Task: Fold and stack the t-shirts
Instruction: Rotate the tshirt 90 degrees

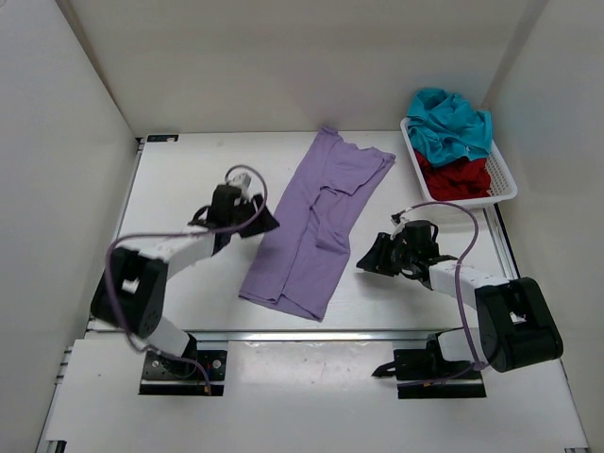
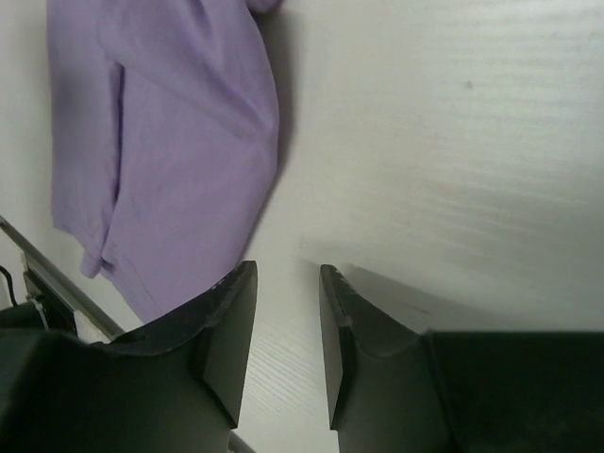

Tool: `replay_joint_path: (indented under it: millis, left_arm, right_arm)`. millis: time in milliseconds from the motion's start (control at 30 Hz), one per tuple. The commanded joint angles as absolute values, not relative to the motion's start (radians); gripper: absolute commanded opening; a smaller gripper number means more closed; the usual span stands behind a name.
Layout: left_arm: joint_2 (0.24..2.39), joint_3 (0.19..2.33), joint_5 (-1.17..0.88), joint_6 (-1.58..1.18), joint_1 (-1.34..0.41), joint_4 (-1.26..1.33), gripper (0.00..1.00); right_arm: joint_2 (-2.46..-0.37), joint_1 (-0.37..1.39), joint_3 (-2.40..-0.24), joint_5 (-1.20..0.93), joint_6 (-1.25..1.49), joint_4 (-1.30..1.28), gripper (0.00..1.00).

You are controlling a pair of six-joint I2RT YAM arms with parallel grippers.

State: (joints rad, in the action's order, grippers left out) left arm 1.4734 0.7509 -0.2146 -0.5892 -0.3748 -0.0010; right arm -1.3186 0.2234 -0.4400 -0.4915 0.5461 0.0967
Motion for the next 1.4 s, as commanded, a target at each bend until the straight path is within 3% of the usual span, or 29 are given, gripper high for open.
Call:
replay_joint_path:
  millis: [0,200,433,533,600,733,800,933,1000,1033,1067,1100,1133,1200,1233,1300,1367]
  left_arm:
    - [1.655,0.949,-0.178,-0.548,-0.344,0.074,0.65]
    - [2.147,1.512,-0.245,-0.436,-0.314,-0.148,0.66]
    - [2.420,1.905,-0.313,-0.400,-0.327,-0.320,0.70]
    - [2.577,2.124,-0.397,-0.432,-0.328,-0.388,0.50]
    - [2.627,2.178,-0.451,-0.483,-0.325,-0.387,0.31]
    - [2.623,2.163,-0.422,-0.520,-0.304,-0.367,0.05]
    - [2.544,2.036,-0.400,-0.567,-0.284,-0.246,0.00]
    - [2.312,1.652,-0.358,-0.670,-0.206,0.024,0.00]
    - [2.244,1.553,-0.325,-0.712,-0.163,0.095,0.04]
    - [2.208,1.490,-0.313,-0.732,-0.155,0.106,0.12]
    - [2.176,1.430,-0.317,-0.745,-0.138,0.154,0.28]
    - [2.151,1.386,-0.331,-0.770,-0.120,0.197,0.36]
    - [2.140,1.365,-0.343,-0.790,-0.117,0.218,0.62]
    - [2.106,1.327,-0.351,-0.804,-0.112,0.244,0.81]
    - [2.085,1.307,-0.350,-0.802,-0.110,0.232,0.86]
    - [2.011,1.257,-0.333,-0.790,-0.113,0.203,0.86]
    - [1.936,1.182,-0.310,-0.762,-0.121,0.173,0.71]
  right_arm:
    - [-1.284,0.256,-0.404,-0.512,0.528,0.135,0.31]
    - [-1.258,0.310,-0.364,-0.506,0.541,0.169,0.32]
    - [-1.281,0.331,-0.368,-0.522,0.557,0.199,0.32]
    - [-1.298,0.327,-0.379,-0.519,0.555,0.196,0.32]
    - [-1.290,0.318,-0.390,-0.520,0.558,0.190,0.32]
    - [-1.301,0.298,-0.405,-0.531,0.546,0.190,0.32]
    - [-1.310,0.287,-0.407,-0.541,0.534,0.187,0.32]
    - [-1.331,0.265,-0.417,-0.554,0.522,0.187,0.32]
    - [-1.339,0.259,-0.420,-0.577,0.515,0.186,0.32]
    - [-1.341,0.259,-0.420,-0.572,0.511,0.187,0.32]
    - [-1.341,0.264,-0.426,-0.569,0.506,0.181,0.32]
    - [-1.333,0.274,-0.426,-0.568,0.512,0.184,0.32]
    - [-1.336,0.275,-0.428,-0.568,0.505,0.176,0.33]
    - [-1.328,0.293,-0.431,-0.560,0.506,0.183,0.35]
    - [-1.327,0.316,-0.449,-0.558,0.496,0.161,0.34]
    - [-1.331,0.340,-0.466,-0.505,0.486,0.127,0.36]
    - [-1.333,0.359,-0.485,-0.470,0.498,0.123,0.36]
